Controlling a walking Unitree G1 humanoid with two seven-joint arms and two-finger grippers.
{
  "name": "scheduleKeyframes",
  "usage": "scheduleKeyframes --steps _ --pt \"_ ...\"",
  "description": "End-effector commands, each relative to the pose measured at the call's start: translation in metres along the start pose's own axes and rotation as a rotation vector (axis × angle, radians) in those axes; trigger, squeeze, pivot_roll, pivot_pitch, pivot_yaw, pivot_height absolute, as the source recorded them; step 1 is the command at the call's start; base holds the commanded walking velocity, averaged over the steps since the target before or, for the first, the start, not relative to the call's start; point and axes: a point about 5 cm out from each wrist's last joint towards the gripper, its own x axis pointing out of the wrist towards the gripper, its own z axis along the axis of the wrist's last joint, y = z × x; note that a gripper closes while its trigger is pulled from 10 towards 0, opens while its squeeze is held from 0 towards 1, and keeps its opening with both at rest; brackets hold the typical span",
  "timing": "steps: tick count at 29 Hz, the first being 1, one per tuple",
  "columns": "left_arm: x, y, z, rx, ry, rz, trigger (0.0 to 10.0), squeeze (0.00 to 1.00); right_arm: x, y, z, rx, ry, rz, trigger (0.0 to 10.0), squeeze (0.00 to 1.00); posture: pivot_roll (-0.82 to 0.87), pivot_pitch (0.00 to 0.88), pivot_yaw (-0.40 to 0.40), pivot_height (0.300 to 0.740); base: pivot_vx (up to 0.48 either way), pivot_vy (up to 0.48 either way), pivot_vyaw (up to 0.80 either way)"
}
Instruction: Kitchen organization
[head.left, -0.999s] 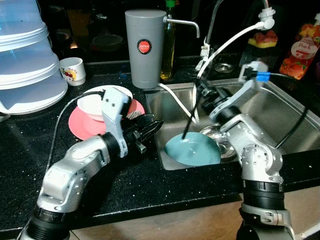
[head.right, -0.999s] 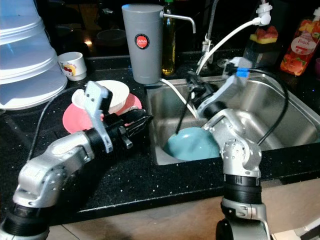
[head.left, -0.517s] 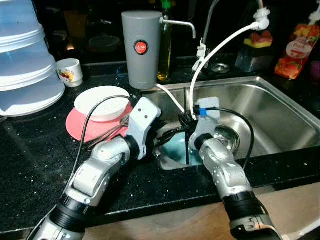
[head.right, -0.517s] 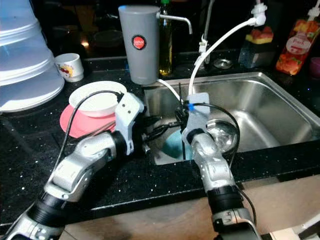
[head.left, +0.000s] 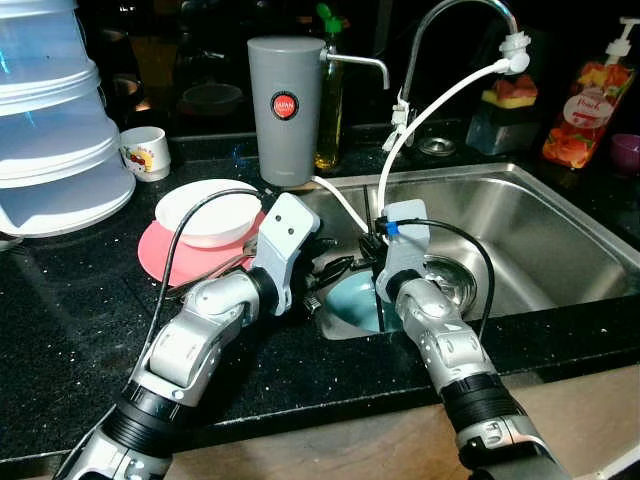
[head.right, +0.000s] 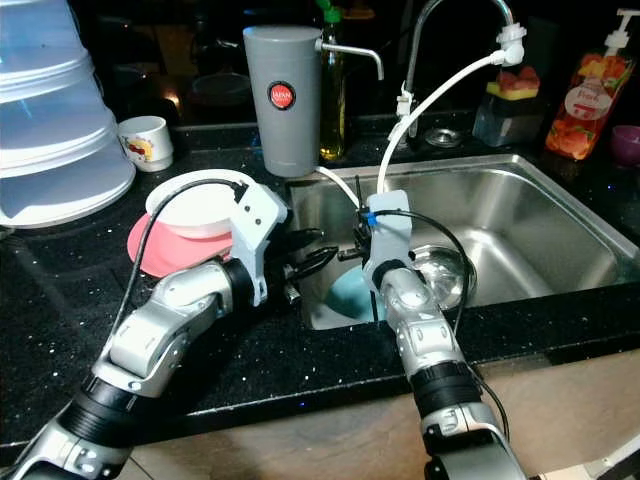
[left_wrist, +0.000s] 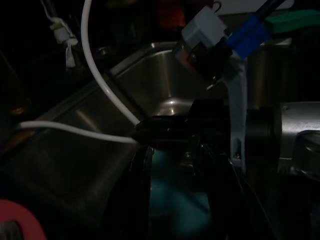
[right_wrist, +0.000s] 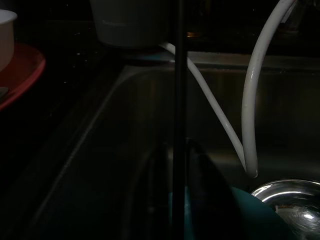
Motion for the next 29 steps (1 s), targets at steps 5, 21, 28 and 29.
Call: scheduleKeyframes --steps 5,21,28,29 --pt "0.001 0.003 0.000 0.011 -0.002 0.005 10.0 0.00 -0.009 -0.004 -0.033 0.009 0.131 -0.038 10.0 0.63 0.02 0.037 0.047 0.740 0.000 0.000 0.00" --pt "-0.057 0.070 0.014 0.000 0.086 0.748 10.0 1.00 -0.002 -0.012 0.013 0.143 -0.071 -0.029 10.0 0.00 0.03 0.056 0.048 0.740 0.000 0.000 0.00" --pt "-0.089 0.073 0.026 -0.016 0.065 0.793 10.0 0.80 -0.004 -0.011 0.019 0.146 -0.100 0.003 10.0 0.00 0.03 0.061 0.047 0.740 0.000 0.000 0.00" --pt "-0.090 0.069 0.031 -0.022 0.028 0.739 10.0 0.02 -0.005 -0.010 0.020 0.147 -0.104 0.008 10.0 0.00 0.04 0.063 0.048 0.740 0.000 0.000 0.00"
